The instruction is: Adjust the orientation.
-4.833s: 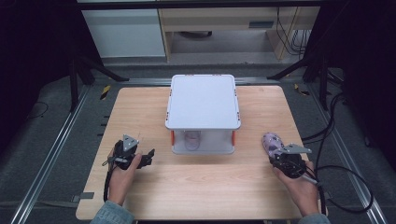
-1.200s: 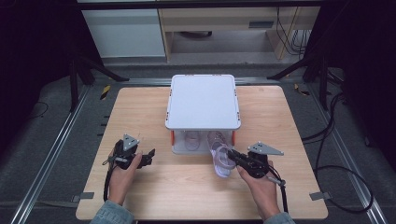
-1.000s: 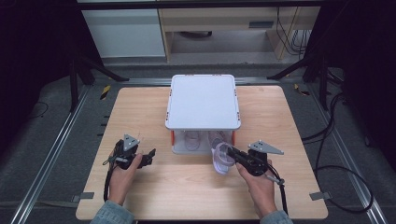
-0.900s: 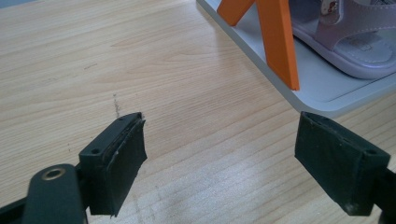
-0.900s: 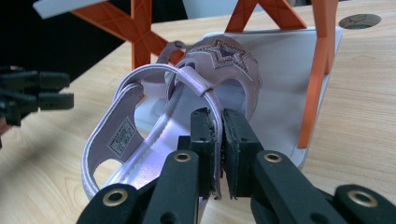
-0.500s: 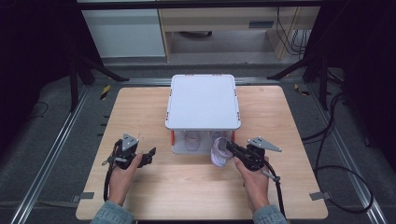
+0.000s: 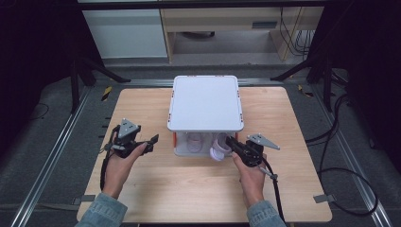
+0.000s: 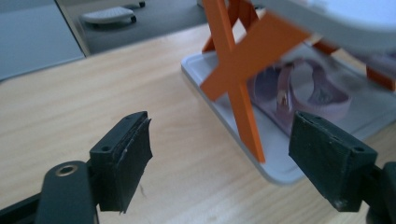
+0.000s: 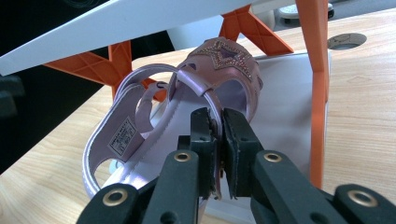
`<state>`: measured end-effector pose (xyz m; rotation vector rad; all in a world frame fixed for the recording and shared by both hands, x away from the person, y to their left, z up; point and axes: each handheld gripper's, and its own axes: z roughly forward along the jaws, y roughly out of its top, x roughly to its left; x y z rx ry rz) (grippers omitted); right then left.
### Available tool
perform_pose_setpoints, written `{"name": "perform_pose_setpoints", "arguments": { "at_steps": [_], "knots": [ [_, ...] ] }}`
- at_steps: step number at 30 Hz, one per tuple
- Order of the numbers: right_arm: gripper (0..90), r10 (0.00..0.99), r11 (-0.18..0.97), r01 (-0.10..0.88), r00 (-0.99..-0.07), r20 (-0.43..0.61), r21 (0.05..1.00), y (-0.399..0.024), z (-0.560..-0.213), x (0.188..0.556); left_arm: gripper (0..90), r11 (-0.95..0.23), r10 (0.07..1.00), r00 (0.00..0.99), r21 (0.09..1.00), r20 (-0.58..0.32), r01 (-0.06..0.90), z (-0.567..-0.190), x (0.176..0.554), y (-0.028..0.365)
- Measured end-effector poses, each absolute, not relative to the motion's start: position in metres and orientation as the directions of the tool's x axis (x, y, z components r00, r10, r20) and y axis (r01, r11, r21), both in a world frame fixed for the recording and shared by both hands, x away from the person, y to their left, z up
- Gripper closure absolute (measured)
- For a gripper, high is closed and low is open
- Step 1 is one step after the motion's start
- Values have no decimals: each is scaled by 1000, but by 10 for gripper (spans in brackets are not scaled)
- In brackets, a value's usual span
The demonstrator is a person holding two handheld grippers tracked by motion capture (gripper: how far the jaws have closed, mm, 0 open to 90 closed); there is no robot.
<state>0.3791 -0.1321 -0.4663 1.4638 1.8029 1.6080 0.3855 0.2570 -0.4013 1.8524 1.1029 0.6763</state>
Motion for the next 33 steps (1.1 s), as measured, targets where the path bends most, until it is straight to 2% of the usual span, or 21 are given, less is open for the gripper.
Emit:
{"name": "perform_pose_setpoints", "arguments": {
  "at_steps": [9, 17, 24, 33],
  "knots": [
    [833, 838, -145, 469, -411, 360, 871, -131, -473, 384, 444, -211, 881, 472, 897, 3, 388, -354, 395, 248],
    [833, 846, -143, 465, -400, 352, 874, -129, -477, 390, 647, -272, 826, 562, 902, 40, 336, -330, 398, 211],
    [832, 859, -128, 466, -390, 333, 876, -128, -481, 395, 733, -325, 785, 615, 892, 69, 315, -326, 404, 172],
    [832, 867, -131, 474, -371, 333, 871, -124, -488, 402, 801, -331, 792, 608, 876, 56, 351, -337, 417, 159]
  ]
}}
